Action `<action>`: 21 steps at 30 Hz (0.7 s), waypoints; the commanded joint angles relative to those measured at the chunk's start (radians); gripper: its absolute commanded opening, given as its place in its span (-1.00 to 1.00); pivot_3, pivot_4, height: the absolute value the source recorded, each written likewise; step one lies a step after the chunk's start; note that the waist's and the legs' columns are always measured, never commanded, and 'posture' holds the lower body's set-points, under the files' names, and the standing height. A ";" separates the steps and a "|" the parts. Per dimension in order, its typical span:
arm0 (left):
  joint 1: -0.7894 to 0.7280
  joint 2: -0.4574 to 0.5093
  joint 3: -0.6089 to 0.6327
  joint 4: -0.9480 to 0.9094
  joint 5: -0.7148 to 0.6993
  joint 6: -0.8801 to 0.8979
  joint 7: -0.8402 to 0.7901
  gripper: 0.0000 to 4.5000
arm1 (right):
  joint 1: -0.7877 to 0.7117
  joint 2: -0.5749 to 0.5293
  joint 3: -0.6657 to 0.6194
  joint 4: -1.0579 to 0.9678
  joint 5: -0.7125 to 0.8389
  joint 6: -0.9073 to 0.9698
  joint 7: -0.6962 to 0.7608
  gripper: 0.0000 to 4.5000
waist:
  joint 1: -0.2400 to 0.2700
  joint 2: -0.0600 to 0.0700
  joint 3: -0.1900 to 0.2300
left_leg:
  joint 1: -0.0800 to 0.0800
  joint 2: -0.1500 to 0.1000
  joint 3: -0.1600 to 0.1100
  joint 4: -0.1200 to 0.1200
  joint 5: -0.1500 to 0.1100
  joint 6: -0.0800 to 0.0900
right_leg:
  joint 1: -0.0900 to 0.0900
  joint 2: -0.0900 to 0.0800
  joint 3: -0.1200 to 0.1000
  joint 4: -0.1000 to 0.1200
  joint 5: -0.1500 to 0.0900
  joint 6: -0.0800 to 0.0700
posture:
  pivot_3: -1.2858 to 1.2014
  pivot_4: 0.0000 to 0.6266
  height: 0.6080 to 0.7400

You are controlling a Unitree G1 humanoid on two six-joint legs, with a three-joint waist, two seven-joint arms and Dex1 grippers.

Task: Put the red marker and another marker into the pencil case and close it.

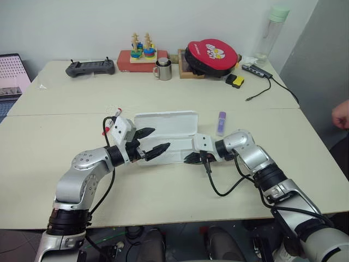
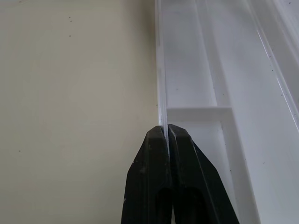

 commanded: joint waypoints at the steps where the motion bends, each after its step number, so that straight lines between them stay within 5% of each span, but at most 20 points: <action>1: 0.013 0.010 0.033 -0.059 -0.028 0.015 0.017 1.00 | -0.021 -0.004 0.002 0.011 -0.009 0.011 -0.019 -0.99 | 0.000 0.000 0.000 | 0.000 0.000 0.000 0.000 0.000 0.000 | 0.000 0.000 0.000 0.000 0.000 0.000 | 0.03 -0.52 1.00; 4: 0.023 0.009 0.043 -0.073 -0.035 0.027 0.029 1.00 | -0.024 -0.007 -0.001 0.008 -0.001 0.017 -0.019 -0.99 | 0.002 0.000 0.000 | 0.000 0.000 0.000 0.000 0.001 0.000 | 0.000 0.000 0.000 0.000 0.000 0.001 | 0.03 -0.52 1.00; 16: 0.102 0.128 0.285 0.000 -0.156 0.137 0.045 1.00 | 0.042 -0.015 -0.205 -0.423 0.333 0.387 -0.014 0.16 | 0.006 -0.001 0.003 | -0.002 0.000 -0.001 -0.002 0.001 0.000 | -0.001 0.000 -0.001 0.000 -0.001 -0.002 | 0.03 -0.52 1.00; 21: -0.012 0.093 0.291 0.148 -0.080 0.088 0.181 1.00 | 0.070 0.020 -0.292 -0.552 0.418 0.488 -0.164 0.36 | 0.019 -0.003 0.004 | -0.002 0.000 -0.001 -0.002 0.000 0.000 | -0.001 0.000 -0.001 0.000 -0.001 -0.001 | 0.03 -0.52 1.00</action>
